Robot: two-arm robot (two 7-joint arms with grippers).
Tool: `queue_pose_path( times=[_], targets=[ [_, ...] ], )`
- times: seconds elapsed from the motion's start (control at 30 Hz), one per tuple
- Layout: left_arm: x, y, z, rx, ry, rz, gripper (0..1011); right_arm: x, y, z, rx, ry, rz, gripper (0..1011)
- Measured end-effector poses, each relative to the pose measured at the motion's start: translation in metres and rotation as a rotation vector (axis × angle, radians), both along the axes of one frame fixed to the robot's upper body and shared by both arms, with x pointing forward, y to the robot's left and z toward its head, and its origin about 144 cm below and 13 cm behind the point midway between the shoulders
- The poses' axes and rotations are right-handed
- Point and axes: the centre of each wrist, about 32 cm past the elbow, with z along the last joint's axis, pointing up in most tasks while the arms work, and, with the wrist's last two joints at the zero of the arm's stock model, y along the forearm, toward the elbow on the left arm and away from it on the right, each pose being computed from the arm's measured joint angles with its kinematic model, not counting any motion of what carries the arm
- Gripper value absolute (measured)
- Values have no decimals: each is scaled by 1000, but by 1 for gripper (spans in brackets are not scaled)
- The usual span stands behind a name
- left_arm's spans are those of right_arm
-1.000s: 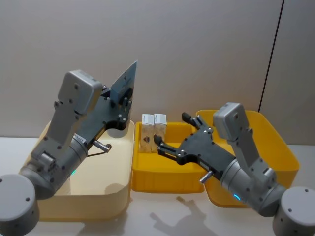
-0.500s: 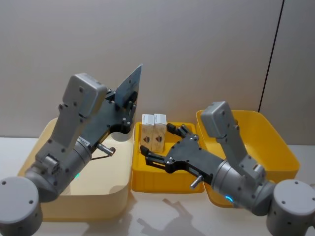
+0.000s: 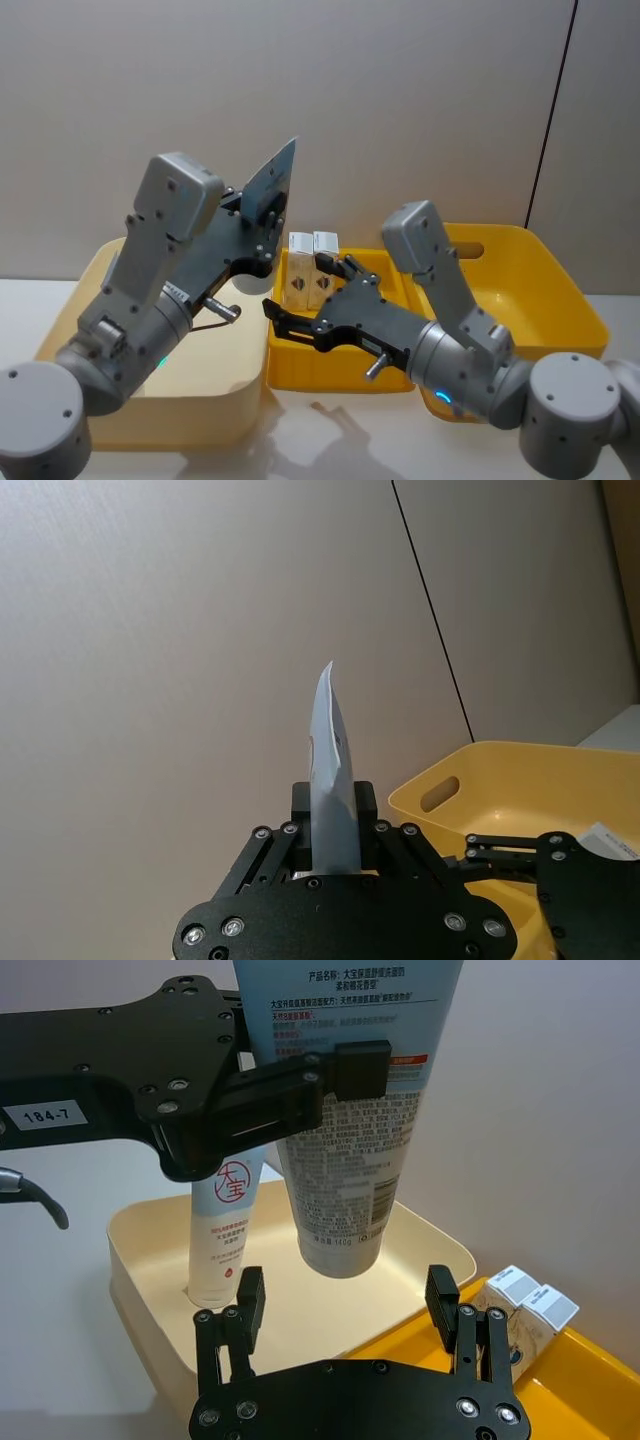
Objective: Bimanual collaborative sorting of washing and personal care products
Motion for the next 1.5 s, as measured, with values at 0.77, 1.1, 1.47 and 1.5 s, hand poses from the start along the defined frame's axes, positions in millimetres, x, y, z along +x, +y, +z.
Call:
queue_pose_path(
  times=[0.77,1.1,1.47,1.5],
  targets=[
    [0,-3,-4,-13,25,-20,238,17,24,0,-2,11,4,1001],
    [0,-2,-5,-15,30,-19,238,23,32,0,-9,11,0,1001],
    [0,-1,-6,-14,33,-17,239,30,40,2,-6,-1,-8,1001],
    [0,-1,-6,-14,33,-17,239,30,40,2,-6,-1,-8,1001]
  ],
)
